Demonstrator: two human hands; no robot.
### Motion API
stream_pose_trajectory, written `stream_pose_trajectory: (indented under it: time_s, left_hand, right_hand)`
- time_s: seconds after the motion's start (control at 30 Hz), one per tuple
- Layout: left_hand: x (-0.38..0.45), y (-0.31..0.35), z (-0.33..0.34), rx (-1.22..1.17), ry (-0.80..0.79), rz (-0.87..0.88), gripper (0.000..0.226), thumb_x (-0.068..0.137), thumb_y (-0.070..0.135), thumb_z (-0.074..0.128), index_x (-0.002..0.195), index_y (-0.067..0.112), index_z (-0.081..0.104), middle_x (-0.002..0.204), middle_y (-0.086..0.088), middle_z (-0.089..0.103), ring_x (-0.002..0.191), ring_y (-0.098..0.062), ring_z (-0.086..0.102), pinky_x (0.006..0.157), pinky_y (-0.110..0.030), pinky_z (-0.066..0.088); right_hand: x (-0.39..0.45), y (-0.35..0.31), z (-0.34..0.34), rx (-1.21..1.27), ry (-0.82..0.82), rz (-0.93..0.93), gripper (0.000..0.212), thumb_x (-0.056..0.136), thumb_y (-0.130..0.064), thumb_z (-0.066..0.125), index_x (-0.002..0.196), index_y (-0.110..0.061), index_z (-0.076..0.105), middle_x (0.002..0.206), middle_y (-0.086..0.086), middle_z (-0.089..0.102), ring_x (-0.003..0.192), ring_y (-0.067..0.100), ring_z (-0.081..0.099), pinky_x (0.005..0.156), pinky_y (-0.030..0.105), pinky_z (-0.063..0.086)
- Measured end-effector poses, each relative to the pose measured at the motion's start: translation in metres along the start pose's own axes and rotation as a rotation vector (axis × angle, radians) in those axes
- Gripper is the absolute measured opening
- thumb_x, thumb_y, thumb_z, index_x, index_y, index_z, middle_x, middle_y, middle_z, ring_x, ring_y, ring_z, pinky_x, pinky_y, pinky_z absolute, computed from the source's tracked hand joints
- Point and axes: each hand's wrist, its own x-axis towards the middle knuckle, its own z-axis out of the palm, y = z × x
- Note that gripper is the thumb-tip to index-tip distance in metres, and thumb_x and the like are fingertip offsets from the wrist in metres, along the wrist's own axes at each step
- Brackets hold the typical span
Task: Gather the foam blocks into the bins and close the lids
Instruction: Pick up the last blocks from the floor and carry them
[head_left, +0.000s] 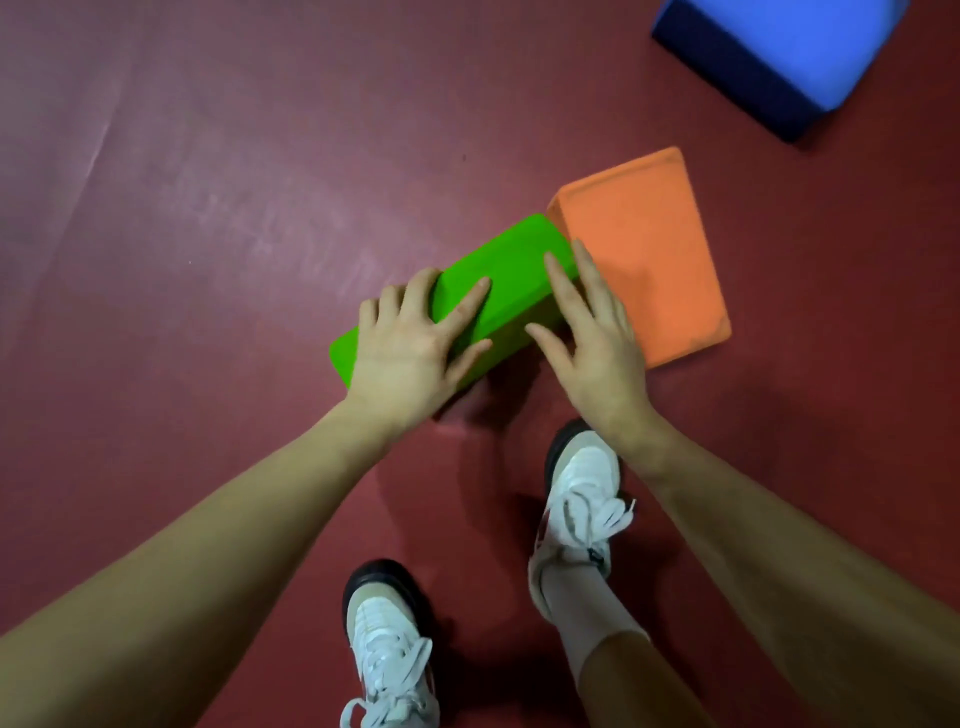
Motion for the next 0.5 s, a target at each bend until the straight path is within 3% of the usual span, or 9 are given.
stream_pose_trajectory:
  time_s: [0.17,0.3,0.4,0.5]
  left_hand:
    - [0.051,0.048,0.007,0.046,-0.016,-0.446,0.060,0.085,0.055,0.041,0.141,0.034,0.044,0.135,-0.018,0.050,0.085,-0.037,0.054,0.072,-0.040,0.043]
    - [0.062,0.074,0.022,0.074,-0.012,-0.504,0.069,0.083,0.054,0.053,0.146,0.036,0.033,0.145,-0.017,0.042,0.086,-0.036,0.053,0.073,-0.039,0.043]
    - [0.059,0.083,0.028,-0.003,-0.095,-0.511,0.074,0.088,0.052,0.050,0.151,0.037,0.014,0.156,-0.018,0.018,0.096,-0.039,0.052,0.079,-0.044,0.043]
    - [0.058,0.085,0.027,-0.045,-0.082,-0.490,0.076,0.088,0.050,0.053,0.152,0.034,0.015,0.158,-0.020,0.013,0.095,-0.040,0.053,0.076,-0.044,0.046]
  right_hand:
    - [0.034,0.042,-0.008,-0.086,-0.061,0.262,0.068,0.091,-0.052,0.047,0.151,-0.026,0.027,0.159,0.003,0.022,0.139,0.038,0.029,0.112,0.048,0.027]
    - [0.046,0.072,0.000,-0.233,-0.266,0.409,0.080,0.089,-0.060,0.050,0.152,-0.039,0.006,0.162,0.001,-0.006,0.145,0.042,0.001,0.113,0.062,0.008]
    - [0.046,0.081,0.011,-0.258,-0.346,0.449,0.095,0.082,-0.064,0.057,0.150,-0.043,-0.005,0.159,0.001,-0.022,0.144,0.041,-0.014,0.105,0.073,0.006]
    - [0.044,0.081,0.018,-0.284,-0.326,0.441,0.098,0.083,-0.054,0.064,0.150,-0.042,-0.006,0.159,0.003,-0.022,0.143,0.043,-0.015,0.103,0.076,0.007]
